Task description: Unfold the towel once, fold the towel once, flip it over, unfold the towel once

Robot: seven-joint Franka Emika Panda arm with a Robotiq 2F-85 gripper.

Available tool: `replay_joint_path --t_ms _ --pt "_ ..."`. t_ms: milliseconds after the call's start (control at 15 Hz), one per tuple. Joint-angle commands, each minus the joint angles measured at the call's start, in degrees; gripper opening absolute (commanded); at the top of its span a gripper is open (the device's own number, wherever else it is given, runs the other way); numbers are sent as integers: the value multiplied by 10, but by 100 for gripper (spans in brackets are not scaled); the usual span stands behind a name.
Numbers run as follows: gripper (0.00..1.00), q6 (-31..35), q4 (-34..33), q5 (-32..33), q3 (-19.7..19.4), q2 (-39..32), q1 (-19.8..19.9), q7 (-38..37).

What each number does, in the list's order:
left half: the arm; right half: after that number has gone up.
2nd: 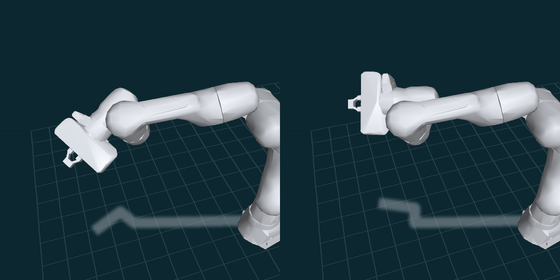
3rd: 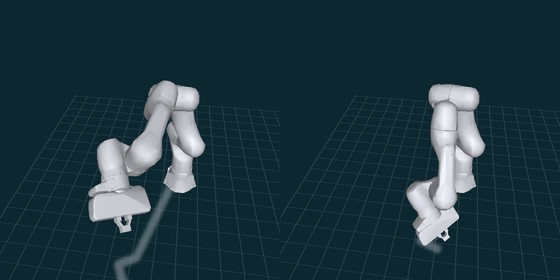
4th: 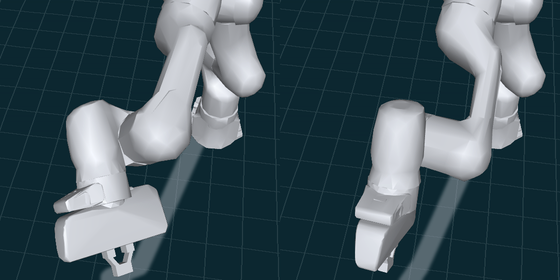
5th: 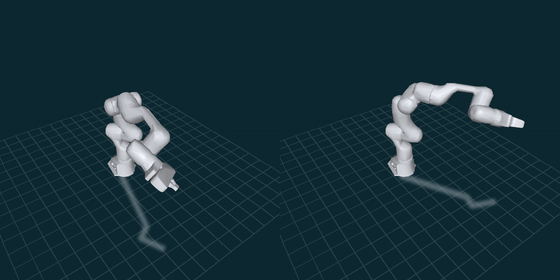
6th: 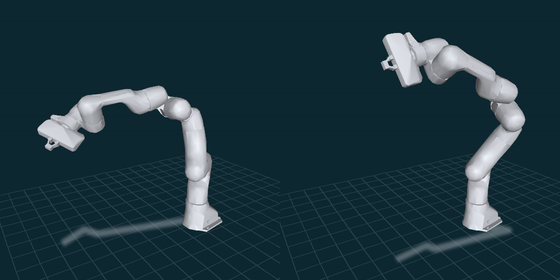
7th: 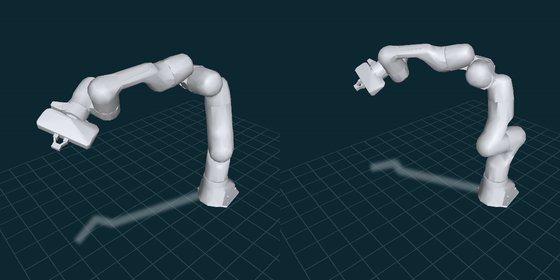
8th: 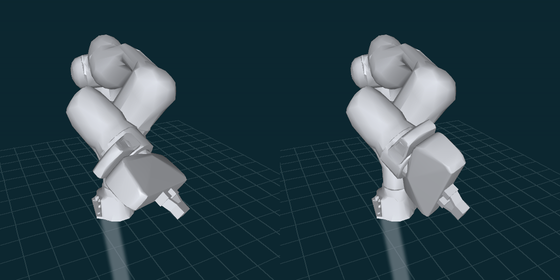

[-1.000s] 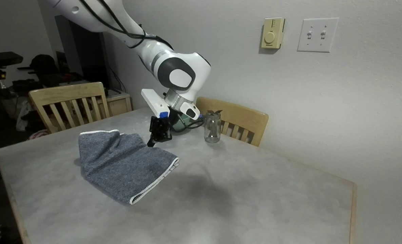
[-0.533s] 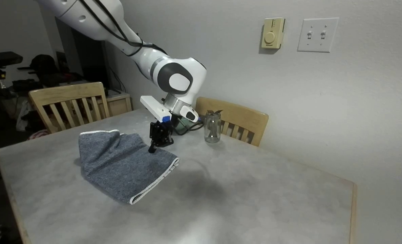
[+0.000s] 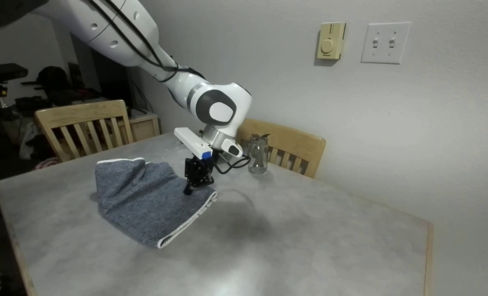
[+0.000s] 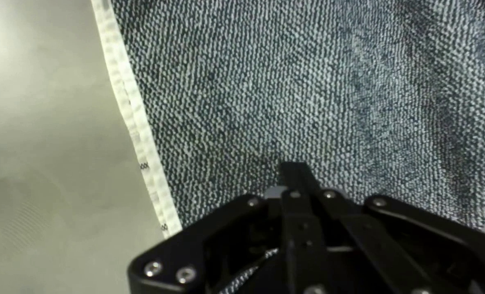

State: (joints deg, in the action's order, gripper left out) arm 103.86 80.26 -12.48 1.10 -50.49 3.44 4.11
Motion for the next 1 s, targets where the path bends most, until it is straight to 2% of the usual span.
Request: replay_joint_path --t_ms 0,600,933 --pt "0 10 -12 27 0 -15 2 23" --pt "0 86 38 86 -7 12 1 69" --pt "0 145 102 117 -32 48 26 72"
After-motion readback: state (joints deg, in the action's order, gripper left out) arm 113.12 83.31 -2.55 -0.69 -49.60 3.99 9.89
